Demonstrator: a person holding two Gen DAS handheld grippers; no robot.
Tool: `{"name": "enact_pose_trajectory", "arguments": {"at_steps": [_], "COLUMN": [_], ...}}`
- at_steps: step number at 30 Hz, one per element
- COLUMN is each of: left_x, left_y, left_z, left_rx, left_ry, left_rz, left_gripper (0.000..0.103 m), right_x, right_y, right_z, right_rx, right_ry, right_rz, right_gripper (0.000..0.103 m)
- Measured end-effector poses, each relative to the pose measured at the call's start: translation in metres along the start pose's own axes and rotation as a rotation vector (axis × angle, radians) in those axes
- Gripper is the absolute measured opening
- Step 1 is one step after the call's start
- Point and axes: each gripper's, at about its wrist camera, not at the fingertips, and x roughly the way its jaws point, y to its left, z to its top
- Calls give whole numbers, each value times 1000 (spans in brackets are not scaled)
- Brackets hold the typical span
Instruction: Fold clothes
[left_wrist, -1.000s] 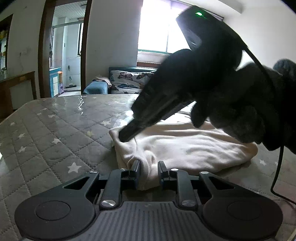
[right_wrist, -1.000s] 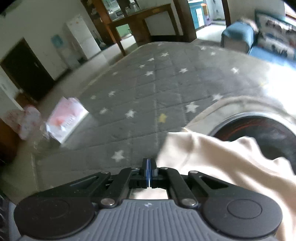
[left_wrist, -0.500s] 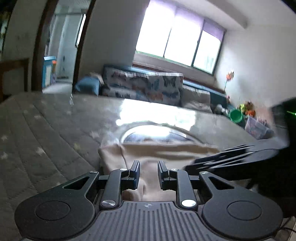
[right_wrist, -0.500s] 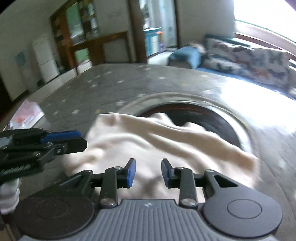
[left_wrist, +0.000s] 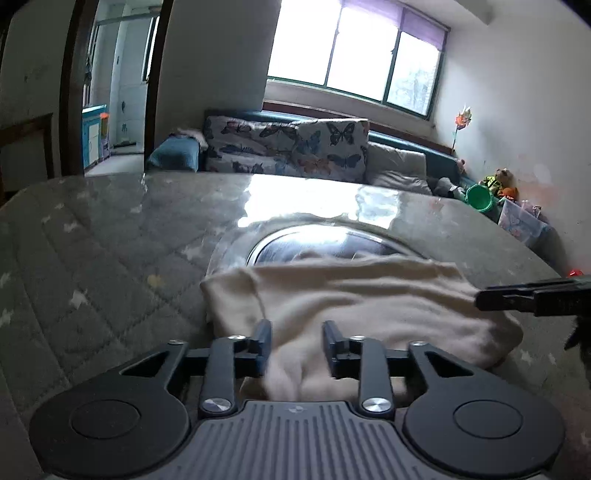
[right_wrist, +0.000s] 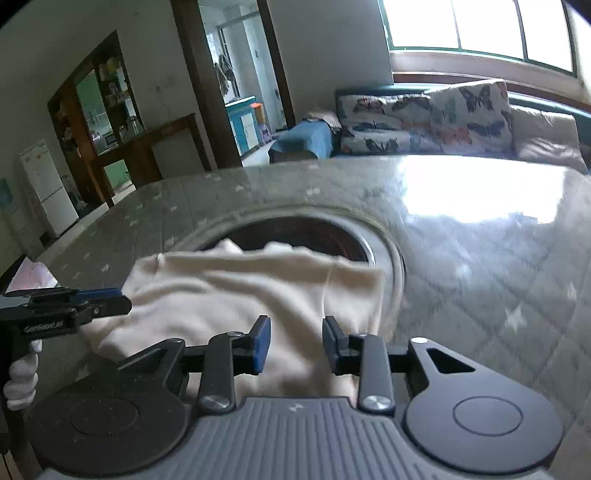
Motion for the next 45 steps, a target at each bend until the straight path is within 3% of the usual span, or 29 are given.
{"name": "enact_pose_trajectory", "arguments": {"at_steps": [9, 14, 23, 29, 32, 34, 36, 45], "left_x": [37, 60, 73, 90, 78, 65, 53, 7], "left_y": [-6, -6, -12, -16, -16, -15, -15, -19], "left_z": [18, 24, 34, 35, 36, 35, 32, 3], "left_rx": [41, 63, 87, 105, 104, 106, 115, 132], "left_ry": [37, 63, 60, 99, 71, 38, 13, -34], "left_rz": [13, 45, 57, 81, 68, 72, 62, 18], "left_gripper": [45, 57, 76, 78, 90, 99, 103, 103], "right_x": [61, 91, 90, 102, 86, 74, 63, 32], "right_y": [7, 15, 25, 35, 35, 35, 36, 42], "right_z": [33, 34, 37, 36, 36, 33, 28, -2], "right_rx": [-16, -90, -90, -126, -110, -102, -97, -146], "right_ry": [20, 52, 18, 45, 17, -3, -19, -23], "right_rz": [48, -24, -14, -40, -24, -13, -3, 3], "right_gripper": [36, 40, 49, 55, 57, 69, 73, 81]}}
